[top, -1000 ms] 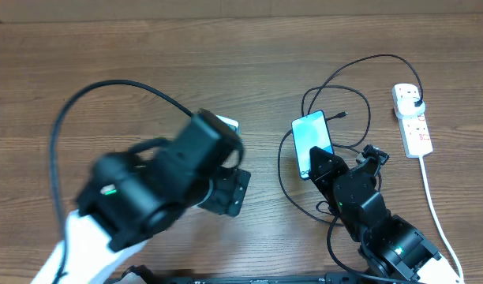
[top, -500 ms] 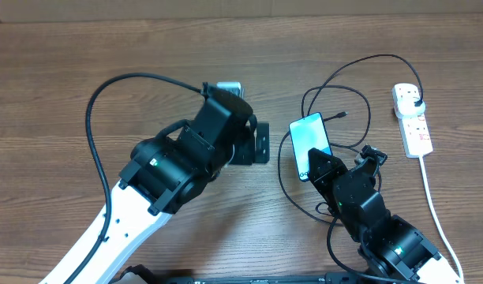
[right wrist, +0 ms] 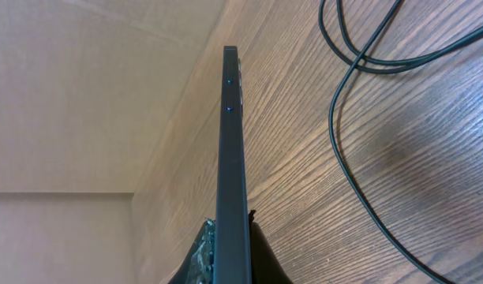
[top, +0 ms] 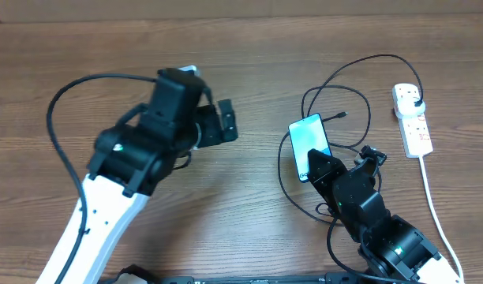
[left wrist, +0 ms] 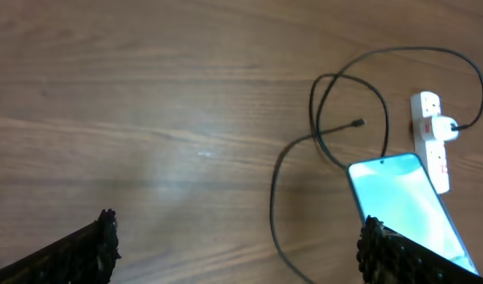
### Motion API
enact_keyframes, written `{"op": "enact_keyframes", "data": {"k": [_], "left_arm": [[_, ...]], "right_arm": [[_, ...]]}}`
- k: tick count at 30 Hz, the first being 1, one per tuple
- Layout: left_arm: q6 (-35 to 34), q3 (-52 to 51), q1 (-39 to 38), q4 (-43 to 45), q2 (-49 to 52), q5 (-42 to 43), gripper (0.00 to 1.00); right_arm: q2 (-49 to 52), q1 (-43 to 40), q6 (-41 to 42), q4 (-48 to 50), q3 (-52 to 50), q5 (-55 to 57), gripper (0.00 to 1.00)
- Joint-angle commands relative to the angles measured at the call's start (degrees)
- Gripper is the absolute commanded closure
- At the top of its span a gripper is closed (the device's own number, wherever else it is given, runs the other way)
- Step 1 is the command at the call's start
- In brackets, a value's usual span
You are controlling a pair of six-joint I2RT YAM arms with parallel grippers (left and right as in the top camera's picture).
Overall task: Plug charger to phone and switch on socket
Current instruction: 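Swing the left gripper back toward the phone held by the right gripper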
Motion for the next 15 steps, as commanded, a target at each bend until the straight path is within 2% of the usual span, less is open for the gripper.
{"op": "enact_keyframes", "data": {"k": [1,4,7,8,9,15], "left_arm": [[2.6,-5.8,5.0,0.1,-5.5,9.1,0.00],[2.7,-12.8,8.8,4.2,-9.8,14.5,0.00],[2.6,-20.6,12.7,12.2,-14.6,24.3,0.00],[2.6,-23.0,13.8,15.5,-15.9,27.9,0.00],[2.1,-28.0,15.6,22.8,-17.9,35.2,0.01],[-11.4,-36.9,16.6,32.1,-15.9,40.6,0.00]], "right_arm": [[-0.5,-0.2,0.2,0.7,0.5,0.6,0.96],[-0.5,-0.2,0.2,0.5,0.5,0.6,0.96],[-0.5,-0.2,0.2,0.5,0.5,0.5,0.96],[-0.5,-0.2,0.2,0.6,0.5,0.5,0.96],[-0.5,-0.2,0.9,0.6,0.5,0.1,0.96],[0.9,-0.2,4.9,2.4,0.5,-5.0,0.96]]}}
